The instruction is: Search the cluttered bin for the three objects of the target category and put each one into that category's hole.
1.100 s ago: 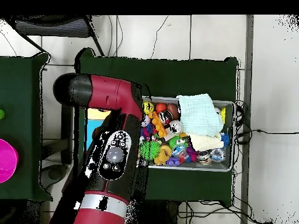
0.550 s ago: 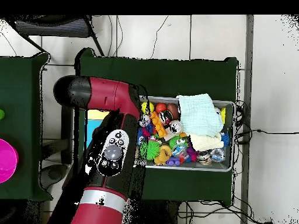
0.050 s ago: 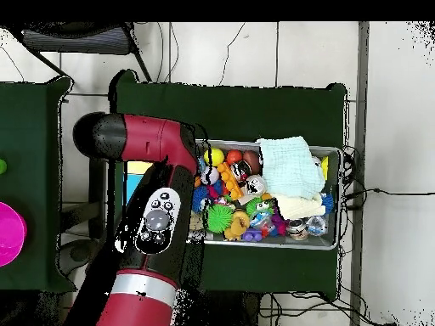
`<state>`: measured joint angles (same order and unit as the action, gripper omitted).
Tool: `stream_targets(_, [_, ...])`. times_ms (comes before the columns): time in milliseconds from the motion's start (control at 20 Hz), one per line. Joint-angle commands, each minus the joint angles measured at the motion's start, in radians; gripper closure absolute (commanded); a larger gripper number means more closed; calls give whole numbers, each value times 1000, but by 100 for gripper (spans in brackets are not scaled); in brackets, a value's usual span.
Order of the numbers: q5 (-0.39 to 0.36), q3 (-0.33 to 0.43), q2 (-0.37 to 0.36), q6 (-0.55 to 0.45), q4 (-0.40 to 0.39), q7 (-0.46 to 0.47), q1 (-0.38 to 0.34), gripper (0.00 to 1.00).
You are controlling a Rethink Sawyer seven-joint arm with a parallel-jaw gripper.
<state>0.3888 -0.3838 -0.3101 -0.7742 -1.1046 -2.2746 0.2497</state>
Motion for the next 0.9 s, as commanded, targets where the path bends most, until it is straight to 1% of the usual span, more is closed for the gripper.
stream_targets(50, [17,162,38,-172,-65,-102,-20,100])
stream_targets(150, [29,184,39,-190,-71,-102,-25,100])
stream_targets(250, [31,190,62,-240,-40,-115,-31,100])
stream_targets(400, [12,181,110,-322,42,-128,-43,100])
stream_targets(450, [7,175,121,-333,58,-133,-44,100])
stream_targets(500, [2,169,134,-349,82,-141,-46,100])
stream_targets(650, [-10,144,154,-356,110,-156,-43,100])
stream_targets(750, [-20,117,165,-361,134,-176,-38,100])
stream_targets(900, [-42,62,198,-371,194,-214,-34,100])
